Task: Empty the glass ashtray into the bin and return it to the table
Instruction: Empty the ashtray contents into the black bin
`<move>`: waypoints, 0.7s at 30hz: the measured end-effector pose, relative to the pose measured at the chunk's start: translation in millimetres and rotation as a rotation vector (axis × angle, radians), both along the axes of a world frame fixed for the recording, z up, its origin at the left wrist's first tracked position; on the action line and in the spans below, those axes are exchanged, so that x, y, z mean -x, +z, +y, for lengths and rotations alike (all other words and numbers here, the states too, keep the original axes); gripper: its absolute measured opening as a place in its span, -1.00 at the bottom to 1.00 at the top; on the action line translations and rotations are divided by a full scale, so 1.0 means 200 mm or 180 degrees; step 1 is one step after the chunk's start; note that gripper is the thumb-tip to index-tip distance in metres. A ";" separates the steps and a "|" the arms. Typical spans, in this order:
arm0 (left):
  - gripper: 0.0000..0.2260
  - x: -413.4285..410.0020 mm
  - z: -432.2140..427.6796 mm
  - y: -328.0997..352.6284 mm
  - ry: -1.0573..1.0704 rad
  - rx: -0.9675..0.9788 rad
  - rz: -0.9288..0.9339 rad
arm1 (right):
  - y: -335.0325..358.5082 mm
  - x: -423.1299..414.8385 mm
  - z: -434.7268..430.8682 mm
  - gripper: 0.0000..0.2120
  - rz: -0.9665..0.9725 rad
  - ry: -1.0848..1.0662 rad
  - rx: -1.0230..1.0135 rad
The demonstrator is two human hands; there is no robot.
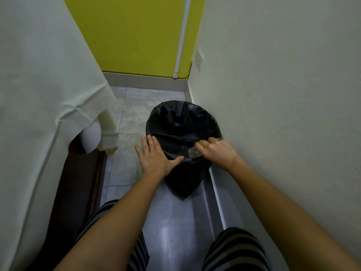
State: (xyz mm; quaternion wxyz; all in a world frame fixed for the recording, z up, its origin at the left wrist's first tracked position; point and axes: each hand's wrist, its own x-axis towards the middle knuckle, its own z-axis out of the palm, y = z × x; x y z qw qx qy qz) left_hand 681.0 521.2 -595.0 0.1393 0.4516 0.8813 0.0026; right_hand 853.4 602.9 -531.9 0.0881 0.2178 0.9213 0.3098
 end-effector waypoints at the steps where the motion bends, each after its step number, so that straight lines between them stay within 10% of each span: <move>1: 0.16 0.00 0.00 0.00 0.0005 -0.0007 0.0015 | 0.01 0.00 0.00 -0.79 -0.0054 0.0060 -0.0060; 21: 0.18 -0.03 0.02 0.00 0.0135 0.0035 0.0040 | 0.01 -0.01 0.05 -0.77 0.0244 -0.0128 -0.0186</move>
